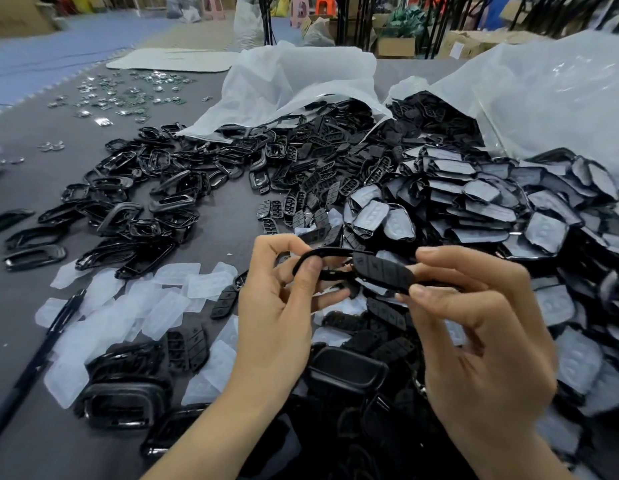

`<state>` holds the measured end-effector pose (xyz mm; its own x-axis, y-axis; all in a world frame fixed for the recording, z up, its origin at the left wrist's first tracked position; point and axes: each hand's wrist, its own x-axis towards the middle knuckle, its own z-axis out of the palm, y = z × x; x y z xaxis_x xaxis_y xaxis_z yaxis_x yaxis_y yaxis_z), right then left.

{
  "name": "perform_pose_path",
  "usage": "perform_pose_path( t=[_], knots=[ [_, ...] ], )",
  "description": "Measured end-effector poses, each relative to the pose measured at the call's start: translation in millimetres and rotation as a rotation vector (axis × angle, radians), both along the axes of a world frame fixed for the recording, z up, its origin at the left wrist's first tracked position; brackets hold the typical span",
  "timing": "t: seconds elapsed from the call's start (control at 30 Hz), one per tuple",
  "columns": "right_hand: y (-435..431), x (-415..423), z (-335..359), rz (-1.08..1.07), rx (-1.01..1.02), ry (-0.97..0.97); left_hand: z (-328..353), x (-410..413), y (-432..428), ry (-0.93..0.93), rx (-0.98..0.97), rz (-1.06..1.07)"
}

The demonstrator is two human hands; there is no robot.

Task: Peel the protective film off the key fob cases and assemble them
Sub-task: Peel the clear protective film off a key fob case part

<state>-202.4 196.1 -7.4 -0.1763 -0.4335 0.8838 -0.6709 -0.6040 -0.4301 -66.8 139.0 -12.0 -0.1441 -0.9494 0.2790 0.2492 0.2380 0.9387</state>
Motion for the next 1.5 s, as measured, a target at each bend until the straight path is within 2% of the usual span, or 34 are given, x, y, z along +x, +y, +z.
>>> perform_pose_path(
  t=[0.17,0.3,0.63,0.7,0.83,0.9,1.03,1.33,1.5],
  knots=[
    [1.5,2.7,1.1,-0.046,-0.058,0.026,0.9,1.9,0.1,-0.041,-0.018,0.025],
    [0.6,2.6,2.0,-0.081,-0.055,0.034,1.1,1.7,0.4,0.006,-0.02,0.018],
    [0.6,0.6,1.5,-0.089,-0.044,0.037,-1.3,0.0,-1.0,-0.031,-0.043,0.009],
    [0.4,-0.3,-0.4,-0.041,0.027,-0.022,-0.8,-0.2,-0.6,0.003,-0.021,-0.012],
    [-1.0,4.2,4.2,0.099,0.351,-0.425,-0.6,-1.0,0.2,0.085,0.051,-0.118],
    [-2.6,3.2,5.8,0.123,0.435,-0.528,-1.5,-2.4,1.1,0.058,0.055,-0.139],
    [-5.8,-3.2,4.2,0.116,0.533,-0.555,-5.3,-7.5,4.3,0.061,0.097,-0.21],
    [-6.2,-9.1,0.8,0.038,0.571,-0.47,-6.9,-9.4,6.1,0.049,0.114,-0.289],
    [-9.9,-11.3,1.8,0.216,0.616,-0.7,-5.9,-10.4,7.9,0.07,0.162,-0.331]
  ],
)
